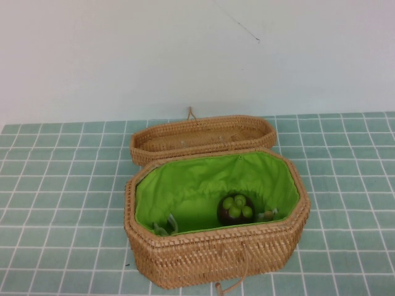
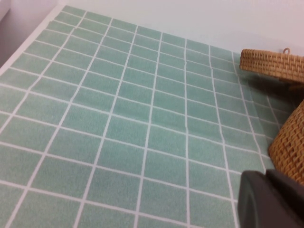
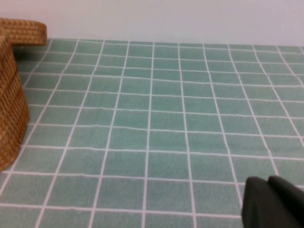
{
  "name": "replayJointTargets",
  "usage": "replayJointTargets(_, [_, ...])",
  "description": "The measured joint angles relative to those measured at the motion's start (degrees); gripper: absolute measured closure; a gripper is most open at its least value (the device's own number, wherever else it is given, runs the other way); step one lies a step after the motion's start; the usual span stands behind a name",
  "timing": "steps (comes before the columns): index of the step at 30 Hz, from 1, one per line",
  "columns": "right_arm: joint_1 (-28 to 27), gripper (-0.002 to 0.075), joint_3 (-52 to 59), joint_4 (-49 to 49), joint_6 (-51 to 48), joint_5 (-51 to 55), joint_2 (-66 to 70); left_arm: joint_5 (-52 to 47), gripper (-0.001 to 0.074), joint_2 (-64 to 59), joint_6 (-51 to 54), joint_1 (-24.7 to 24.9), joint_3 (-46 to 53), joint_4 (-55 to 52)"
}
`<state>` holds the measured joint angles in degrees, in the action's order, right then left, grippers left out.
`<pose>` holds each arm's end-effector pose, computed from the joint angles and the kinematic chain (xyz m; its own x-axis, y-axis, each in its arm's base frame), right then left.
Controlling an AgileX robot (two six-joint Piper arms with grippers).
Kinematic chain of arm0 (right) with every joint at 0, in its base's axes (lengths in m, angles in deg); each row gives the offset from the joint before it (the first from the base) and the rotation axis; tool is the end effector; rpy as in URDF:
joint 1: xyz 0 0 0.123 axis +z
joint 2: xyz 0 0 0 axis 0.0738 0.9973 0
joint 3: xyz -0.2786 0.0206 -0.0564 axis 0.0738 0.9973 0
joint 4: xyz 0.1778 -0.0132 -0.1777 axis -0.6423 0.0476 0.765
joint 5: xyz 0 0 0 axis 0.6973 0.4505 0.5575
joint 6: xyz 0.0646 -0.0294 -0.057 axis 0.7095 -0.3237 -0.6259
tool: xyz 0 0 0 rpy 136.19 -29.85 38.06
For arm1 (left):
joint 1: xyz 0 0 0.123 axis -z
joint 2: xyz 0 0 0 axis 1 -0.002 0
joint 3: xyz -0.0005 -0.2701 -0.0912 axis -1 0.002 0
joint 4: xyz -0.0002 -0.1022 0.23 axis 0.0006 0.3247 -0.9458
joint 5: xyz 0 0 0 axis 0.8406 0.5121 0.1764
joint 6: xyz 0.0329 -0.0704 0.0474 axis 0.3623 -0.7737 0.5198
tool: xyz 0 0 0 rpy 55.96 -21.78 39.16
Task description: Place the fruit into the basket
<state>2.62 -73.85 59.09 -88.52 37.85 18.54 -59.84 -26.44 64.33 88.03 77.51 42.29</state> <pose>0.0530 -0.0011 0.1814 -0.2470 -0.0573 -0.9673 0.0075 0.9981 -0.0611 0.0542 -0.0028 0.1854 -0.2092 -0.3615 -0.9086 -0.0620 0.9322 -0.3566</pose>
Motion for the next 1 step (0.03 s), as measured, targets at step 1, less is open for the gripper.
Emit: replayJointTargets(1, [0.0, 0.0728, 0.0, 0.0, 0.0, 0.0, 0.0, 0.0, 0.0738, 0.0, 0.0, 0.0, 0.0, 0.0])
